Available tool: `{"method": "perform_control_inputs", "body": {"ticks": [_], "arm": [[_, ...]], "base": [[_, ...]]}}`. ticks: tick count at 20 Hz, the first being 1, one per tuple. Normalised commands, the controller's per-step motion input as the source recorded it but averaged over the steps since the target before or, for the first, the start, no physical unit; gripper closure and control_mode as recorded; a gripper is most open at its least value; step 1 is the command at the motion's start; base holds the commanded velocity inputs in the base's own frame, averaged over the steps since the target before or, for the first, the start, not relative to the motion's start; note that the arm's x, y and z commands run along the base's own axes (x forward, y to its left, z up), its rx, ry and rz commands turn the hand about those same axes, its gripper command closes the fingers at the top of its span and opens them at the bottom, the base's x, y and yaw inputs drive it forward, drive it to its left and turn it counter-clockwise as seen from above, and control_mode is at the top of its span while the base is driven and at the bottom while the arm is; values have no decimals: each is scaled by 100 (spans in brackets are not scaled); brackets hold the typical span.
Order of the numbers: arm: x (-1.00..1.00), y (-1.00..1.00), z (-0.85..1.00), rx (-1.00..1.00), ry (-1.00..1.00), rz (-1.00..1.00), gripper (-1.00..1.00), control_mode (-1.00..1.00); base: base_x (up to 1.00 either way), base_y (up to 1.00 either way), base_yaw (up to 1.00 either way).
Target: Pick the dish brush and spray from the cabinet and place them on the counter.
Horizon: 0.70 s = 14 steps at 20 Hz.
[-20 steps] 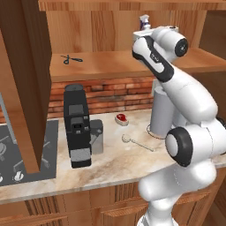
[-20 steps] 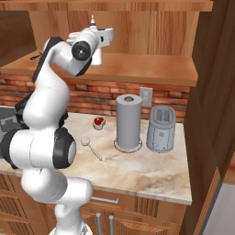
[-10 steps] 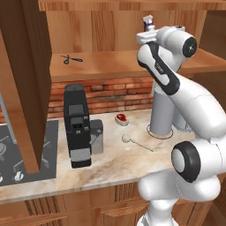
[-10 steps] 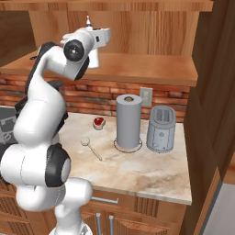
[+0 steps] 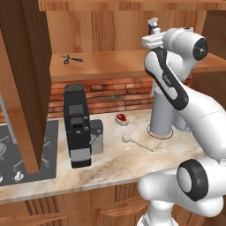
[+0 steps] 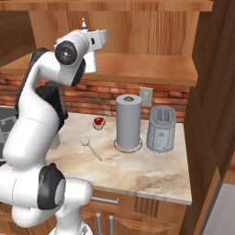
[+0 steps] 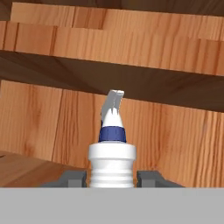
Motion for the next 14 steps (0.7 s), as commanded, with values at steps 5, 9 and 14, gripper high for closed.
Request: {"method": "perform_control_inputs", "body": {"ticks": [5,9,14], "arm": [[-51,-4,0,-2,1,0,100,-100],[-52,-5,0,-2,0,0,100,-100],[-54,-7,0,-2,0,0,100,-100]], "base": [[0,0,0],[0,0,0],[0,0,0]]}}
